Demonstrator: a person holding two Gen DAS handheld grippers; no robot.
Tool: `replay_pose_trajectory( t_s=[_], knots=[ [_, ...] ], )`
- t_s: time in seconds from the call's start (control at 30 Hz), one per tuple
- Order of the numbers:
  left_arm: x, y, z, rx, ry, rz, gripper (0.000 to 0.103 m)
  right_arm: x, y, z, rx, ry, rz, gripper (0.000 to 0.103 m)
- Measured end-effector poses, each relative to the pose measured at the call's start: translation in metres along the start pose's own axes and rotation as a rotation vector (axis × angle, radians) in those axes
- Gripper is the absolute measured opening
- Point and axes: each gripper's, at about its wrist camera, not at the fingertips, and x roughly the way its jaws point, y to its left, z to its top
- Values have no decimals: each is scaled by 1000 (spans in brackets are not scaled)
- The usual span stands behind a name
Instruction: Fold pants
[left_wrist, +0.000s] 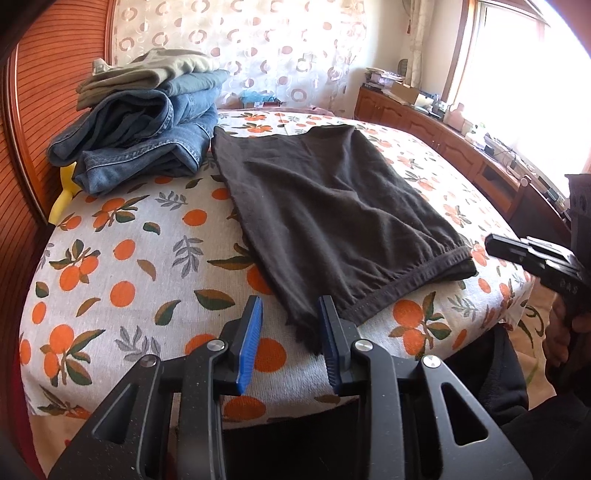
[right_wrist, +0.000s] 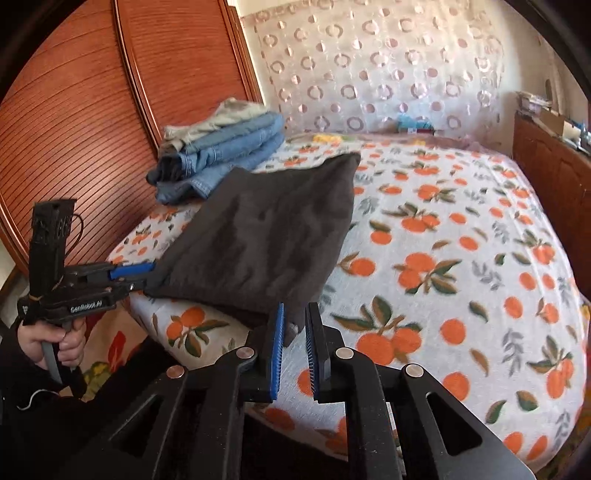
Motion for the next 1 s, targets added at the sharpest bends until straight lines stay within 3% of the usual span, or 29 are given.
replay_pose_trajectory(
  t_s=[0.4,0.57,1.0],
  knots=[
    [3,-1,-4,-20,-11,-22,32,32,7,6,24,40,-14,22],
    [3,-3,-3,-39,-9,-28,32,33,9,9,18,32,-19,34],
    [10,-15,-2,-24,-21,-46,32,45,10,2,23,76,-19,35]
  ],
)
